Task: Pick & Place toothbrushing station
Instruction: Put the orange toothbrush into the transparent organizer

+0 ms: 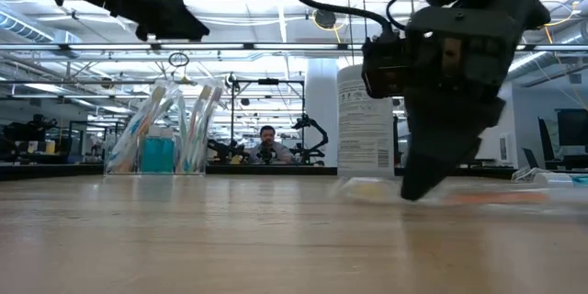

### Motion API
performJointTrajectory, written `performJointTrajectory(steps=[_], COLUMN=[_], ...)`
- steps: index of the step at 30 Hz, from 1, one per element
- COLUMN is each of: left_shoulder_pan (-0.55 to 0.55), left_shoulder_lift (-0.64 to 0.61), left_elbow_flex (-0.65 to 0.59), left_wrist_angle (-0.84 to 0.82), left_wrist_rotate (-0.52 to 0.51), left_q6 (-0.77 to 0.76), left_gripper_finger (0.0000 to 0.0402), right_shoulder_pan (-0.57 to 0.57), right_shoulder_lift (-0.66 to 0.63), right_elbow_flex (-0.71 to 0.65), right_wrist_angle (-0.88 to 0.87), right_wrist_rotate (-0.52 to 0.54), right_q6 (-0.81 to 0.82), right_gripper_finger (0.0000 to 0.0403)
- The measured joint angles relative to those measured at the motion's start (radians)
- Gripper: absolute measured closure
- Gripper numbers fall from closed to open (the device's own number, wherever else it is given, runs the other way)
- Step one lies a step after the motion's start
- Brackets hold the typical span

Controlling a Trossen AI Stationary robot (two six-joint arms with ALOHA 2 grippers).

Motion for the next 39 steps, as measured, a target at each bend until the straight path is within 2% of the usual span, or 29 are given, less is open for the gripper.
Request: performJointTrajectory(steps=[3, 8, 13, 17, 21, 25, 31, 39], left_shoulder_pan=[-0.025, -0.051, -0.066, -0.07, -0.07, -0.071, -0.073, -0.095], left_shoulder_lift=[0.0, 0.0, 0.0, 0.0, 0.0, 0.04, 0.218, 0.442], left_elbow_flex=[0.0, 0.0, 0.0, 0.0, 0.0, 0.001, 0.001, 0.001], left_wrist_angle=[0.014, 0.025, 0.02, -0.002, -0.016, 0.025, 0.153, 0.419], left_wrist_rotate=[0.054, 0.193, 0.365, 0.453, 0.453, 0.45, 0.468, 0.484], left_q6=[0.0, 0.032, 0.053, 0.053, 0.028, -0.004, -0.027, -0.089], left_gripper_finger=[0.0245, 0.0245, 0.0245, 0.0245, 0.0245, 0.0245, 0.0245, 0.0245], right_shoulder_pan=[-0.026, -0.106, -0.216, -0.305, -0.373, -0.418, -0.438, -0.438], right_shoulder_lift=[-0.005, -0.01, -0.079, -0.144, -0.189, -0.206, -0.206, -0.206], right_elbow_flex=[-0.003, -0.002, 0.0, -0.001, 0.001, 0.0, 0.0, 0.0], right_wrist_angle=[0.081, 0.32, 0.455, 0.546, 0.639, 0.673, 0.675, 0.71], right_wrist_rotate=[0.042, 0.04, 0.037, 0.037, 0.036, 0.034, 0.034, 0.033], right_q6=[-0.065, -0.297, -0.541, -0.7, -0.828, -0.863, -0.899, -0.931], right_gripper_finger=[0.0392, 0.04, 0.0402, 0.0402, 0.0402, 0.0402, 0.0403, 0.0403])
